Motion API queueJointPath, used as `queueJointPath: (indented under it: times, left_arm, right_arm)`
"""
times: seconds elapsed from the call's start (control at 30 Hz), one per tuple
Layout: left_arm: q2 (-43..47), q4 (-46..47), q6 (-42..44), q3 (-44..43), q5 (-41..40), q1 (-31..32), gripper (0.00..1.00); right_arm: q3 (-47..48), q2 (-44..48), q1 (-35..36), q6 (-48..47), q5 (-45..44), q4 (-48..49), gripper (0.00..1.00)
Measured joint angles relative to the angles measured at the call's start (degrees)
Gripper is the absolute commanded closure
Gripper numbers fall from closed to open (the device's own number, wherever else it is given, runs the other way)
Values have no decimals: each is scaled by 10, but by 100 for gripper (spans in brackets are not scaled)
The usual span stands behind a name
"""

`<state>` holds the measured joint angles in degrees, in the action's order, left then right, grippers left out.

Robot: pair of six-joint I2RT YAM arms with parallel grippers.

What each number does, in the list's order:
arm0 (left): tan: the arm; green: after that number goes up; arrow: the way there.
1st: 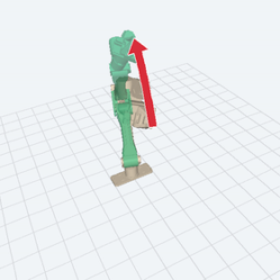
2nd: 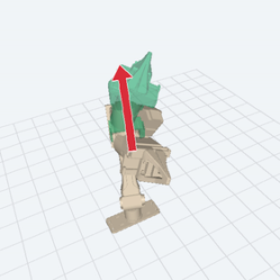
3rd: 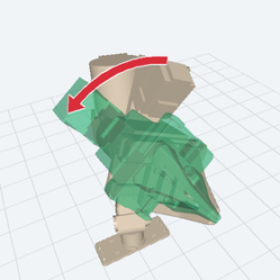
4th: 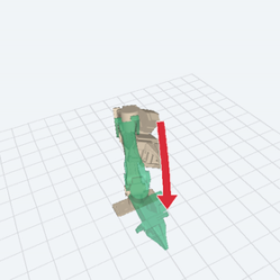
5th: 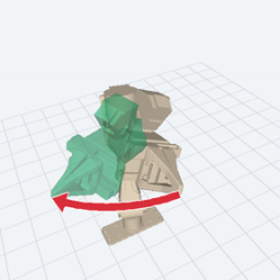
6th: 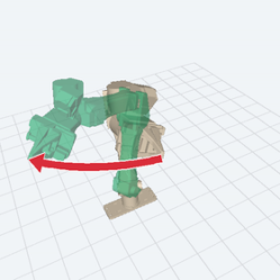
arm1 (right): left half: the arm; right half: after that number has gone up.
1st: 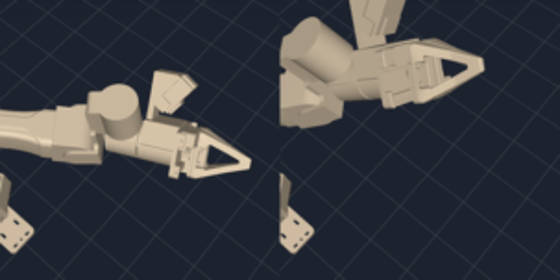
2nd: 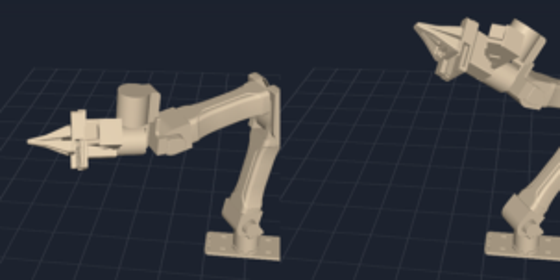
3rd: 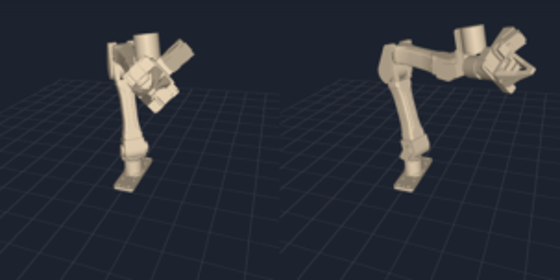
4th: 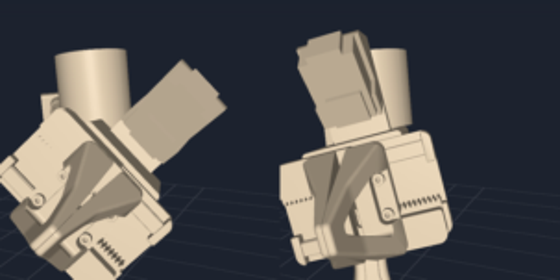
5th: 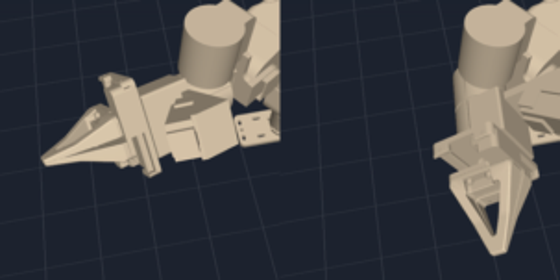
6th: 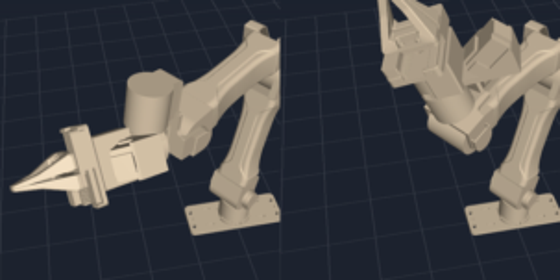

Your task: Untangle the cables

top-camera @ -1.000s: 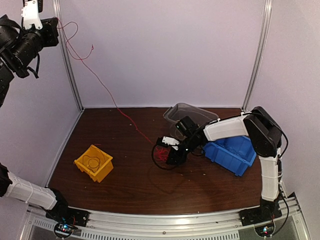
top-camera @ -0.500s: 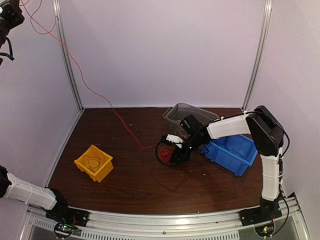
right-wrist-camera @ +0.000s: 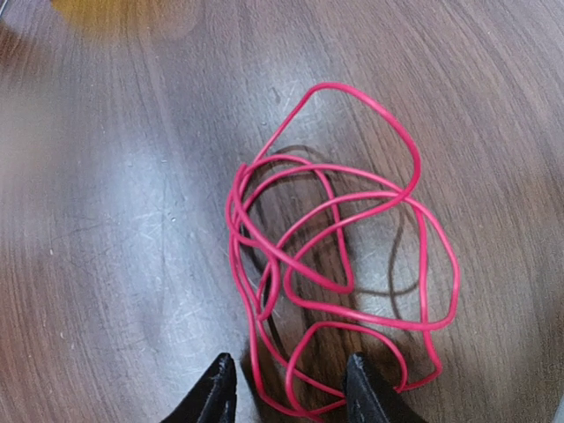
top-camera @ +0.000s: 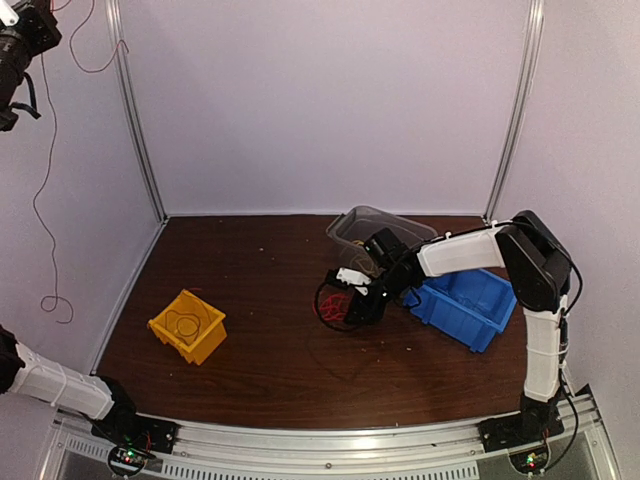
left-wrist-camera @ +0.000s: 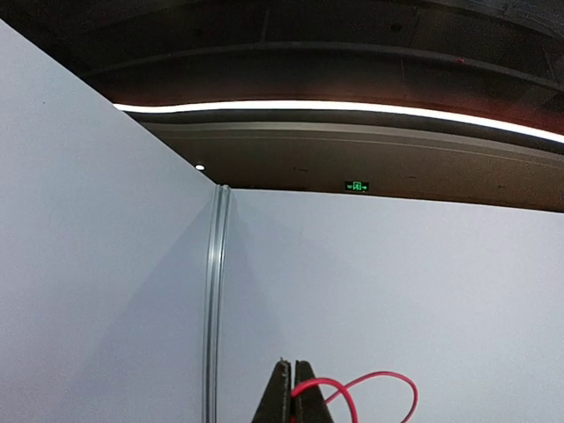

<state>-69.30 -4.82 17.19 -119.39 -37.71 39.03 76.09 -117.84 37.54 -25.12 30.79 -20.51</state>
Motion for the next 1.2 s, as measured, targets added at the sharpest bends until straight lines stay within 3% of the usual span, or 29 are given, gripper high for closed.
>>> queueJointPath:
  times: [0.8,1.2]
  left_arm:
    - [46,-13,14,134,-46,0,100]
    - [40,-21,34,143,-65,0,100]
  right_arm:
    - [-2,2,0,-2,0,1,55]
    - [-3,2,0,-2,0,1,55]
